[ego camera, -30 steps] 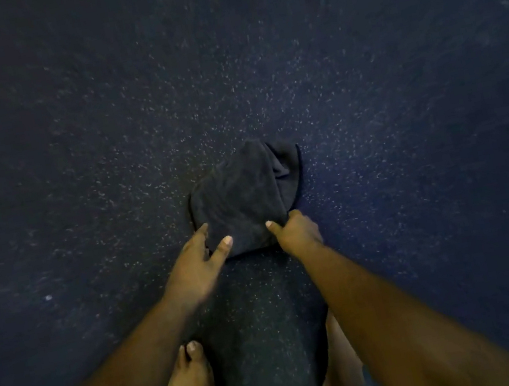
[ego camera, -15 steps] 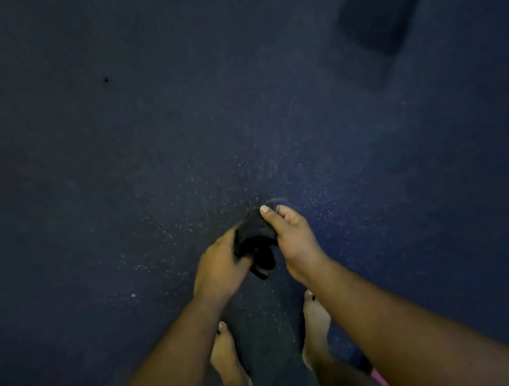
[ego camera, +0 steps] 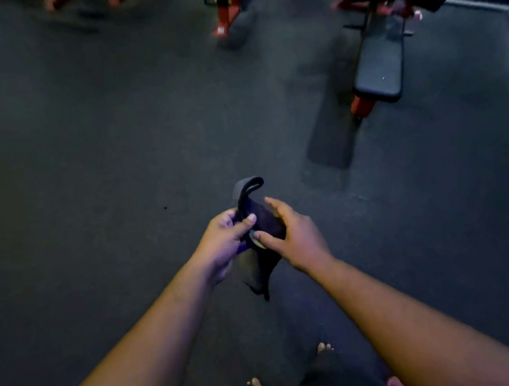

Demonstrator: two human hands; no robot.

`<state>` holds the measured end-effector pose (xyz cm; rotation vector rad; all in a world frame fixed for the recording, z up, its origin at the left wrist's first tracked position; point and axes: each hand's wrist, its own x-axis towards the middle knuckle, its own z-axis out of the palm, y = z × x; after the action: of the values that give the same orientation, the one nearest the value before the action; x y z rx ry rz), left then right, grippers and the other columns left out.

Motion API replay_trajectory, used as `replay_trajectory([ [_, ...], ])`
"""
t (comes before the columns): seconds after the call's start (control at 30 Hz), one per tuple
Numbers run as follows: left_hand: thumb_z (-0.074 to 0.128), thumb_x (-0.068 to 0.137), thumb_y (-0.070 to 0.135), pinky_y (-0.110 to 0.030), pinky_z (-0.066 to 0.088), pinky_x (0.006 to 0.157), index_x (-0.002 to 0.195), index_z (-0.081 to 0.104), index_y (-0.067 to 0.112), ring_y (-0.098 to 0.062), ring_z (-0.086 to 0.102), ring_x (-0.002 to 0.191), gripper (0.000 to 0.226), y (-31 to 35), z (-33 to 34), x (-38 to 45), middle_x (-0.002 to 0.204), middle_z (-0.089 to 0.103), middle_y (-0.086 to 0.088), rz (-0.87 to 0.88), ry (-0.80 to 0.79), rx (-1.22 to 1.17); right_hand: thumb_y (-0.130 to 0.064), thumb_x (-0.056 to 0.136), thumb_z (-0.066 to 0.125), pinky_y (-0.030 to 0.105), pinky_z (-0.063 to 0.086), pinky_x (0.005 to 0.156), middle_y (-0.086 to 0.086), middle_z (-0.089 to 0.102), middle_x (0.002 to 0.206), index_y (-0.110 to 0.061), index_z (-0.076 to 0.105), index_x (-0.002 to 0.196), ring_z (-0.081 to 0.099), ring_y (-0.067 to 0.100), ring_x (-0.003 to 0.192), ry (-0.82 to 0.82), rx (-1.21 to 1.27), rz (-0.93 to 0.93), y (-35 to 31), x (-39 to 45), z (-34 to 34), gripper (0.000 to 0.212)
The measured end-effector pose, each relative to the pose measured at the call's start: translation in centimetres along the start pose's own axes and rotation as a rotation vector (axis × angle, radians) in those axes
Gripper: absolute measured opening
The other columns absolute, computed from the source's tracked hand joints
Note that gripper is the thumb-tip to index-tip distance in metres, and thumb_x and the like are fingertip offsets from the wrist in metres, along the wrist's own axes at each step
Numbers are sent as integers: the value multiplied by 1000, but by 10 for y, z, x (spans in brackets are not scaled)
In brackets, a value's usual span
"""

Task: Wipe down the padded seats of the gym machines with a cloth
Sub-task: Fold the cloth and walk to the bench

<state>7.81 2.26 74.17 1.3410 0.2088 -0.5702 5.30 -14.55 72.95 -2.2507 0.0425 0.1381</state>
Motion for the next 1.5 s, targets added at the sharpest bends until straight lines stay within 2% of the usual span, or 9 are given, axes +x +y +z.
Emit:
replay_trajectory([
  [0.17,51,88,-16,-24,59,67,108,69,-6,-17,70,77,29,49,12,10,93,75,-13,58,1,184,-29,103,55,42,54,79,8,76,107,-21,66,121,70,33,98,205,-128,-87,-11,25,-38,23],
  [0.4,72,94,36,-30,38,58,67,64,14,-12,51,58,35,107,-4,90,58,57,4,233,322,876,-28,102,63,19,40,64,2,69,84,-10,70,93,62,19,84,319,283,146,31,100,-104,21],
  [0.6,71,90,9,-42,61,76,99,74,6,-24,72,77,10,143,24,160,94,78,-17,27,153,516,-19,92,77,35,53,76,11,78,94,-9,75,101,65,15,80,166,562,171,52,172,-152,14],
  [0.7,66,89,-9,-29,61,78,119,71,8,-19,74,89,35,158,44,191,106,78,-10,74,48,338,-13,93,74,34,55,76,7,77,93,-8,75,102,66,13,79,261,471,167,49,216,-165,11],
  [0.87,74,87,-6,-27,58,85,106,76,18,-12,71,91,31,179,92,246,99,80,1,311,153,224,-11,88,78,8,45,65,-10,72,81,-11,76,98,61,-14,66,306,350,4,17,282,-159,10],
  [1.13,61,101,7,-30,54,96,109,75,18,-15,70,104,19,228,92,354,112,78,-6,363,53,30,-27,102,56,27,43,102,7,66,117,-18,75,112,60,5,107,148,547,106,-17,387,-158,23],
  [1.33,74,87,-7,-26,55,98,129,64,21,-7,70,106,52,290,61,432,122,75,-3,372,-174,229,-21,100,46,14,44,70,-11,74,85,-12,79,111,59,-6,71,171,700,164,-29,456,-195,36],
  [1.43,67,89,-13,-33,53,104,125,68,21,-8,69,111,50,322,61,468,124,74,-3,359,-298,344,-32,93,53,26,43,84,-1,71,115,-27,77,113,58,2,93,415,591,99,-10,488,-216,32],
  [1.5,63,91,-13,-32,51,105,124,70,14,-10,68,113,44,347,70,484,122,75,-2,372,-402,354,-33,97,66,23,42,101,0,53,142,-33,56,142,53,4,121,498,546,144,8,504,-231,46],
])
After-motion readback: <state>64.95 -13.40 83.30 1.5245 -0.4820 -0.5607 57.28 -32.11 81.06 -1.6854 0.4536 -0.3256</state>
